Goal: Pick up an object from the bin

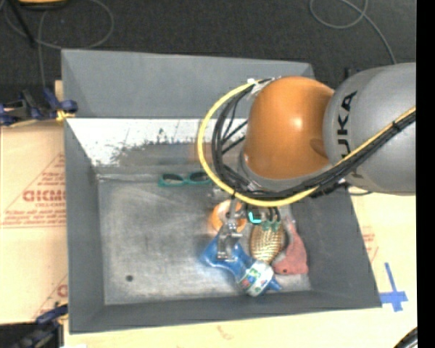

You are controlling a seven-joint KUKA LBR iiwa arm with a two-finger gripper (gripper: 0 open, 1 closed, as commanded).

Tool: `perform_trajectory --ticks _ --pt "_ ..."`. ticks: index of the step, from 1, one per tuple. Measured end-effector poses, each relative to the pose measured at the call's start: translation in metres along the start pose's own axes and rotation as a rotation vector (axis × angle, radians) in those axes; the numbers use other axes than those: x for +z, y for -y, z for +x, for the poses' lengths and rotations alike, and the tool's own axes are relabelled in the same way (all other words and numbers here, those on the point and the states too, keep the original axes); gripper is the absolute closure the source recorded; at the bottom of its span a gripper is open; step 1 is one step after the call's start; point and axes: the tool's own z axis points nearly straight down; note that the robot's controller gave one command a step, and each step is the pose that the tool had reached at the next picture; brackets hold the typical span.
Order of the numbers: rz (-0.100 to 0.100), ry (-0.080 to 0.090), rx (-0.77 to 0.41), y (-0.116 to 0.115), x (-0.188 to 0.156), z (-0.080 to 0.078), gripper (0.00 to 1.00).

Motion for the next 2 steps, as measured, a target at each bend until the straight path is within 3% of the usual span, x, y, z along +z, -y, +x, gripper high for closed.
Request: perform_trajectory --ticks 1,2 --pt "-0.001 0.008 0.002 0.000 -0.004 -0.001 0.00" --pt "0.000 0.012 -0.036 0.040 0.019 -0.023 0.00"
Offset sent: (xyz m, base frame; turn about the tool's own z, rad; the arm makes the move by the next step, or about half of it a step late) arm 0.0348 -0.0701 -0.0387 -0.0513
